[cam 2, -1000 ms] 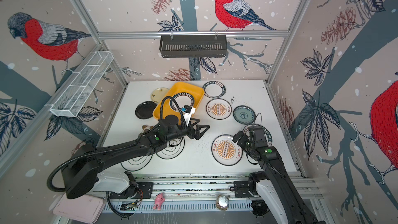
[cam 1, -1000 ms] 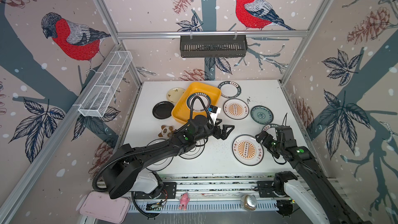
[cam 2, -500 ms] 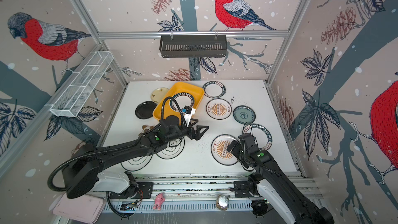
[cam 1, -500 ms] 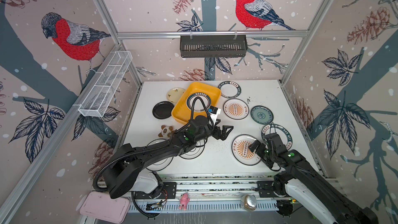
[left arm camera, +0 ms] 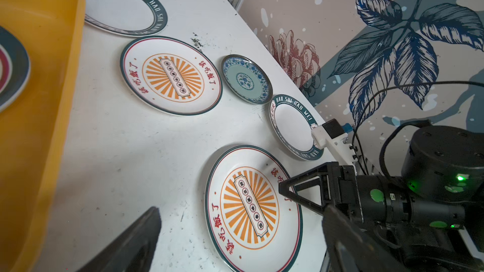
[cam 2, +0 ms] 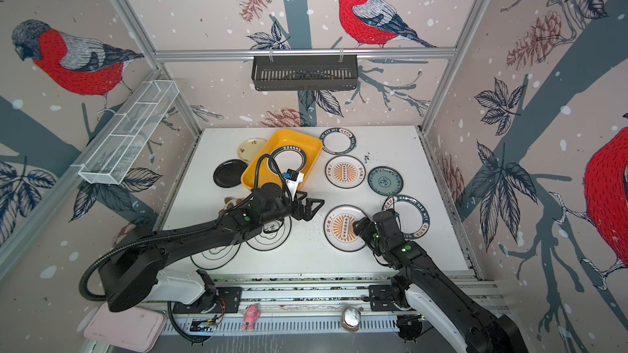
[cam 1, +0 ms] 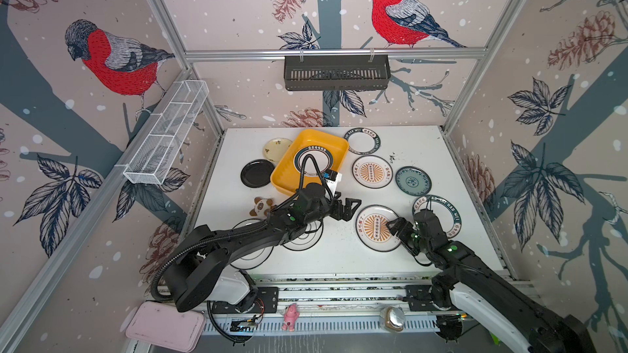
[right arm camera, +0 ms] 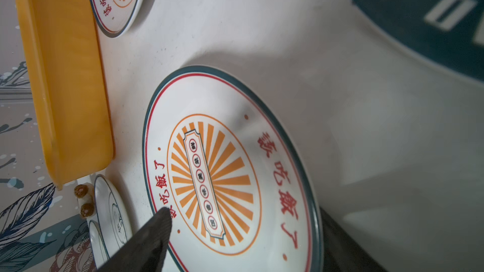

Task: Place the plates into the plastic bin on the countertop
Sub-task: 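Grasp the rim of the orange sunburst plate with the right gripper, then lift the sunburst plate upright with the right gripper toward the left gripper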

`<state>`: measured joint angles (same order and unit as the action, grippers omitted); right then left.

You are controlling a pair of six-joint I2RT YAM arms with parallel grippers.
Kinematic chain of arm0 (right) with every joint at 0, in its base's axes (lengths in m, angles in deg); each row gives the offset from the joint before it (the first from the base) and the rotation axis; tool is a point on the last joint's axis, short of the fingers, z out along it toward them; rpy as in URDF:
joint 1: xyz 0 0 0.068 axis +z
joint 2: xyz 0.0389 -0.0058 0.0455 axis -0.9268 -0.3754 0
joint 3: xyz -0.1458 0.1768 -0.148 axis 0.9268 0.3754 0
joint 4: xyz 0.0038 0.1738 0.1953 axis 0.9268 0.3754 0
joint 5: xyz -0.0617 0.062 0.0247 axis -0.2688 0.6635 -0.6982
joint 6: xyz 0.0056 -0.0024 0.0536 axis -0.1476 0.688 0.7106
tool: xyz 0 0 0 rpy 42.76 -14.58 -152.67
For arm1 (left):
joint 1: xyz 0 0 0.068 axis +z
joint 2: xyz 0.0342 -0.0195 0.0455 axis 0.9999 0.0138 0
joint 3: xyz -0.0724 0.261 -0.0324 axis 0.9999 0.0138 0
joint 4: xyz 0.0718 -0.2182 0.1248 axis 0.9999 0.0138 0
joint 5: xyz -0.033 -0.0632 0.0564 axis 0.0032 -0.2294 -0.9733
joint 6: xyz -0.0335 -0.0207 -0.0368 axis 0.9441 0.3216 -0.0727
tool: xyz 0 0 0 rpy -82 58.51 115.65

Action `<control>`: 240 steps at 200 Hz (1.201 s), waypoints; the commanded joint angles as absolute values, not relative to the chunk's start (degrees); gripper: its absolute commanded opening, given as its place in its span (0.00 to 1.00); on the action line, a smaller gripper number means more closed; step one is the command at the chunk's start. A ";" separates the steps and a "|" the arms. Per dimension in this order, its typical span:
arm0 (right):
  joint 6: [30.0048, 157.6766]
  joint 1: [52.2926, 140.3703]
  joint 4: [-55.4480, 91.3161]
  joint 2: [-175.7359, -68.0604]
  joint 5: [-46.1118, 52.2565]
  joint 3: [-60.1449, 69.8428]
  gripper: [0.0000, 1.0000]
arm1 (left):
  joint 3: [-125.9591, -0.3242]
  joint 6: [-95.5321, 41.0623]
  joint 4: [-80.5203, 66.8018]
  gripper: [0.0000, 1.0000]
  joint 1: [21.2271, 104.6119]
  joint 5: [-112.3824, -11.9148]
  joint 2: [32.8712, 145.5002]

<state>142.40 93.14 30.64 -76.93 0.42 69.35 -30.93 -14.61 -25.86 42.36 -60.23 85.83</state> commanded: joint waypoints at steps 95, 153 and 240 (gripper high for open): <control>143.44 93.44 25.94 -75.89 -0.41 73.23 0.30 | -25.81 -5.67 -32.41 0.96 50.47 -53.02 81.59; 144.74 94.43 26.07 -75.10 -0.53 71.59 0.03 | -24.88 -4.17 -32.97 0.96 54.71 -48.87 80.08; 139.34 94.74 31.24 -71.43 -8.10 55.28 0.02 | -35.29 -9.56 -20.99 0.96 61.94 -39.93 82.46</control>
<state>142.99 94.78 33.11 -71.18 -4.08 59.05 -31.19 -5.60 -25.84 60.72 -43.58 80.73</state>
